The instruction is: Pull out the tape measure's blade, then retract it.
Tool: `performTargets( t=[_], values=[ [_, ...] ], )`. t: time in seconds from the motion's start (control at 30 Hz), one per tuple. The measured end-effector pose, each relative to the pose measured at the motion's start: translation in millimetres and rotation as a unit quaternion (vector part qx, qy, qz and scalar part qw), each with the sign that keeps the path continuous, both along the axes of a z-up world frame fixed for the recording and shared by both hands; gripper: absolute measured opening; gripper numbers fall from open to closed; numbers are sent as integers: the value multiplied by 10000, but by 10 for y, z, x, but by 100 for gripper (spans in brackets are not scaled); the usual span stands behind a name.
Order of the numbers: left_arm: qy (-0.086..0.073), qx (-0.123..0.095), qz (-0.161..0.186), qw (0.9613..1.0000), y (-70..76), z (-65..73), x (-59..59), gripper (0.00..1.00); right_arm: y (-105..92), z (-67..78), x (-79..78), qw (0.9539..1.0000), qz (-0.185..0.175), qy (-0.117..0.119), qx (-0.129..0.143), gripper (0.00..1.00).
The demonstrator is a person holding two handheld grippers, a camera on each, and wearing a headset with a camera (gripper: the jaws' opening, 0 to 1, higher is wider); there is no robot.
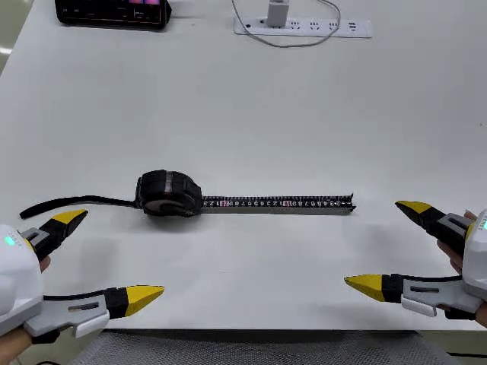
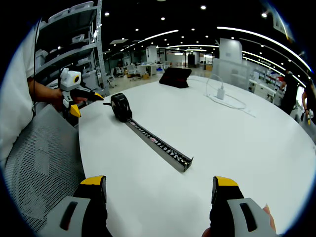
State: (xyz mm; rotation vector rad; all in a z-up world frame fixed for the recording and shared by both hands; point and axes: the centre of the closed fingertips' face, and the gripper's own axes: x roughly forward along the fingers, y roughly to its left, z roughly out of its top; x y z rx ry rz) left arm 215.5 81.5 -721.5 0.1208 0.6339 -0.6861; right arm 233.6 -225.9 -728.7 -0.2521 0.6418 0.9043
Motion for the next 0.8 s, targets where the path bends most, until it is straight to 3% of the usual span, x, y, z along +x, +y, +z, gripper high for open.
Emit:
performTargets(
  t=[0.3,0.47,0.63,0.8],
  values=[
    [-38,28,21,10000,-16,17,21,96,0,12,21,10000,8,-10,6,87],
    [-36,-74,142,9999,-31,42,59,98,12,3,34,10000,48,35,2,88],
    [66,-54,204,9998,-29,15,63,99,18,7,61,10000,62,39,7,88],
    [43,-32,218,9997,-37,24,95,99,33,9,72,9999,90,52,28,86]
  ],
)
